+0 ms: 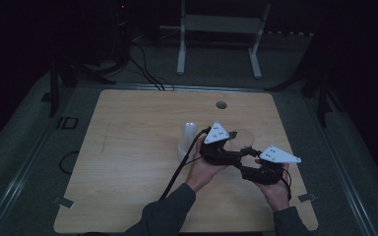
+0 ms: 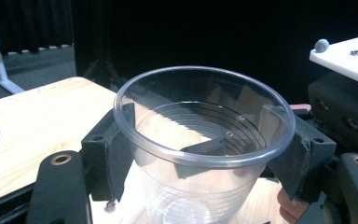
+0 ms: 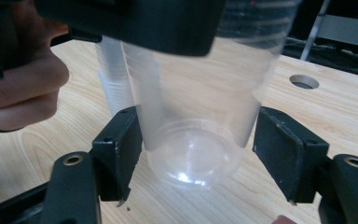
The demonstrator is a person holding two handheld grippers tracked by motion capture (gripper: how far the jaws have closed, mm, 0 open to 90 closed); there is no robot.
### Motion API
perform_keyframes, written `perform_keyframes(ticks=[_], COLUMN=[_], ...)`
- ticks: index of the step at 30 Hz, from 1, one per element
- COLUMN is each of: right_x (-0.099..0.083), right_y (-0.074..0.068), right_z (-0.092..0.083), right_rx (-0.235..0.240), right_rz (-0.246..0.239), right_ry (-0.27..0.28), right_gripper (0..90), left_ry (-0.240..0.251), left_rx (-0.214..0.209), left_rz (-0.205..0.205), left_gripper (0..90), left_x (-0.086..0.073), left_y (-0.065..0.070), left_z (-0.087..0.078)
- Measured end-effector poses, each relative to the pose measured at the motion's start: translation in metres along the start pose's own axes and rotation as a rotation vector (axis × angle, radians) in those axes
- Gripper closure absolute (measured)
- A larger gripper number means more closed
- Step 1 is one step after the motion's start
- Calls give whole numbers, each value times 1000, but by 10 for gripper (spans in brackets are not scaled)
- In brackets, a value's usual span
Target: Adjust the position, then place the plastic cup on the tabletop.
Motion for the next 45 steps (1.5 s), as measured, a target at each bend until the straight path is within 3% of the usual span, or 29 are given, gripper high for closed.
perform_keyframes(ticks=[29, 45], right_x=[-30, -31], right_y=[16, 20], right_z=[-15, -20], right_rx=[-71, -84], right_rz=[69, 85], right_ry=[-3, 15], right_gripper=[291, 291], left_ry=[9, 29], left_rx=[77, 83], left_rz=[35, 37], left_gripper=[290, 291], left_x=[-4, -10], left_y=[-1, 1], left_z=[-2, 2])
Point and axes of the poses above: each handheld gripper's, and its own axes: z roughly forward along the jaws, x roughly out of its top, y roughly to its right, the point moved 1 cm from there along z, roughly forward along the jaws, and after that the axes turned 7 degrees about z, right-handed, at the moved point
